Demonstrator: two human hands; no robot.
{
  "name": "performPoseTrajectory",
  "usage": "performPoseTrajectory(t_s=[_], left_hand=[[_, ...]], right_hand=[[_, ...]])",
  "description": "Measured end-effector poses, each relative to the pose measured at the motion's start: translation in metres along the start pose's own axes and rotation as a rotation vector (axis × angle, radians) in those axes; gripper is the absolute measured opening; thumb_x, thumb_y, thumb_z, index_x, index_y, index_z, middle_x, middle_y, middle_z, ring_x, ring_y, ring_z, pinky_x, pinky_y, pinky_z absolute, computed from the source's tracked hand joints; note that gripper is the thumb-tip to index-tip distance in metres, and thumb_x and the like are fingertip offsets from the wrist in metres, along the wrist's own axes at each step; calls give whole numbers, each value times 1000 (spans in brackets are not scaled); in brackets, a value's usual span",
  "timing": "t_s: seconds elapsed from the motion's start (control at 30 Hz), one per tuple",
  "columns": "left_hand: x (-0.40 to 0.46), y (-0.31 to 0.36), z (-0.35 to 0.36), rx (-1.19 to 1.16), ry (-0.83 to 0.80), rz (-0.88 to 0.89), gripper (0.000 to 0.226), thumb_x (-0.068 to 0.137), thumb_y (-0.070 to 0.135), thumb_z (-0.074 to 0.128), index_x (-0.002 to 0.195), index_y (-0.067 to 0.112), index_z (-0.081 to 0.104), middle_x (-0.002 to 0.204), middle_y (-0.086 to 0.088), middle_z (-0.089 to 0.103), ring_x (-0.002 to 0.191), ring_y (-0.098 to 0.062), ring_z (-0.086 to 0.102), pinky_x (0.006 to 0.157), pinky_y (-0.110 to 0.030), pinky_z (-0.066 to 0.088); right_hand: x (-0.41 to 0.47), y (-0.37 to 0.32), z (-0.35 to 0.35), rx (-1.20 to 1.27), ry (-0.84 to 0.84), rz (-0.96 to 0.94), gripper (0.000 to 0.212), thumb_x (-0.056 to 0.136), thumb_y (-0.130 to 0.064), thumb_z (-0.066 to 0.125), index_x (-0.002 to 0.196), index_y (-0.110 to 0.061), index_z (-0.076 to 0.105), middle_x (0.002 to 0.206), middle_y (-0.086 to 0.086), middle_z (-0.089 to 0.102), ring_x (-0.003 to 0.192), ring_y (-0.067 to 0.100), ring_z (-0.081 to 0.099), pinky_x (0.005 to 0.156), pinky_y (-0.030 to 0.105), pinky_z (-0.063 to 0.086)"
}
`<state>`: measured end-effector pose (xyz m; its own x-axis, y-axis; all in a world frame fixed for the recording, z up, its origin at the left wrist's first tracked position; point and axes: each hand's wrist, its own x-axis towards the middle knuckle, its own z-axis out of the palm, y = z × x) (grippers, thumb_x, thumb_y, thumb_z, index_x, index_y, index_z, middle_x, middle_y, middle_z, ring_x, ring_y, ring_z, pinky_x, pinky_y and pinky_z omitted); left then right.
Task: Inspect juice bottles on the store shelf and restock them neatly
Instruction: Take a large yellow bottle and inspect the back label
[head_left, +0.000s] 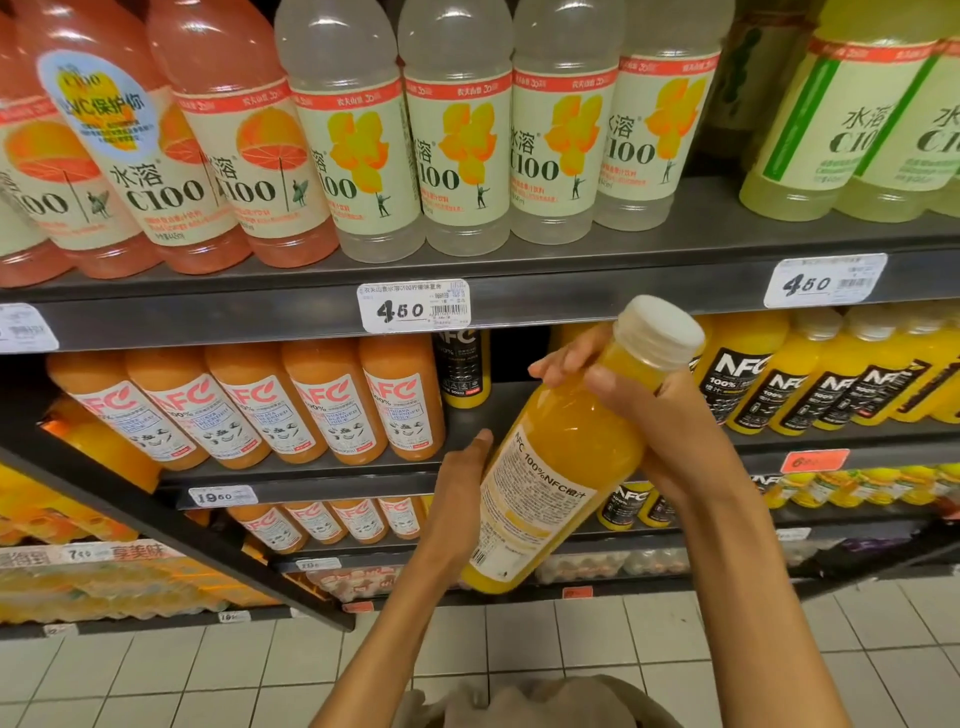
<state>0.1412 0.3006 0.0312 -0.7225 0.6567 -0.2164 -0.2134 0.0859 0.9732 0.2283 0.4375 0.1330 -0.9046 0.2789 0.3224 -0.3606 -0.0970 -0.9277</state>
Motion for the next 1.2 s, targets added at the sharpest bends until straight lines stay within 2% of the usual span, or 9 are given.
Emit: performPoseTrajectory(t_s=[0.07, 0.13, 0.33, 0.53, 0.67, 0.8, 0.93, 1.1, 1.2], left_hand=[[-3, 3, 1, 8, -45, -45, 55, 73, 71, 43, 100, 29, 66, 118, -9, 62, 108, -22, 61, 101, -48, 41], [-6, 6, 0, -1, -99, -87, 64, 75, 74, 42, 119, 31, 61, 129, -10, 59, 116, -23, 57, 105, -49, 38], [-9, 13, -5, 26, -182, -31, 42, 78, 72, 30, 90, 55, 68, 94, 15, 74, 90, -6, 69, 70, -16, 53], [-16, 3, 6, 231, -122, 58, 48, 75, 77, 30, 102, 43, 52, 109, 11, 61, 96, -6, 62, 73, -18, 47], [-18, 6, 10, 168, -99, -34, 60, 65, 75, 29, 97, 33, 57, 94, 8, 68, 81, -2, 68, 67, -16, 50], [-19, 4, 5, -106, -227, -178, 69, 67, 76, 38, 113, 30, 63, 111, -7, 70, 104, -26, 66, 93, -44, 50], [-18, -2, 1, -265, -360, -305, 64, 78, 69, 40, 119, 26, 65, 119, -13, 66, 112, -31, 62, 96, -46, 49], [-16, -14, -3, -154, -346, -282, 67, 77, 72, 41, 122, 25, 60, 115, -11, 68, 107, -28, 64, 96, -45, 49], [-10, -13, -6, 46, -244, -241, 55, 73, 73, 33, 101, 38, 65, 103, 5, 72, 96, -9, 68, 91, -37, 50]], right_hand=[[2, -1, -5, 10, -71, 23, 36, 71, -51, 75, 93, -22, 71, 100, 5, 72, 103, 29, 65, 86, 42, 53], [3, 0, -5, 79, -59, 33, 34, 74, -48, 72, 90, -18, 70, 98, 8, 72, 103, 33, 65, 87, 43, 52], [5, -1, 2, 76, 259, 162, 17, 80, -35, 71, 68, -24, 66, 74, 5, 70, 82, 25, 70, 70, 35, 55], [4, 3, 9, 52, 600, 328, 26, 74, -47, 73, 74, -22, 66, 70, -4, 72, 61, 7, 68, 53, 24, 54], [2, 5, 3, 8, 487, 361, 24, 81, -43, 68, 92, -22, 68, 84, -5, 74, 71, 7, 70, 55, 23, 54], [2, 5, -8, -90, 294, 291, 25, 84, -42, 65, 98, -22, 69, 101, -1, 73, 93, 15, 70, 73, 31, 56], [6, 16, -8, 132, 147, 293, 29, 84, -36, 56, 93, -11, 67, 100, 15, 71, 99, 31, 67, 81, 39, 55], [0, 35, -7, 197, 232, 277, 27, 83, -37, 61, 75, -12, 66, 83, 14, 69, 86, 30, 67, 75, 38, 55], [-5, 42, -4, 81, 320, 316, 31, 79, -45, 67, 76, -14, 66, 86, 12, 72, 82, 26, 69, 71, 35, 56]])
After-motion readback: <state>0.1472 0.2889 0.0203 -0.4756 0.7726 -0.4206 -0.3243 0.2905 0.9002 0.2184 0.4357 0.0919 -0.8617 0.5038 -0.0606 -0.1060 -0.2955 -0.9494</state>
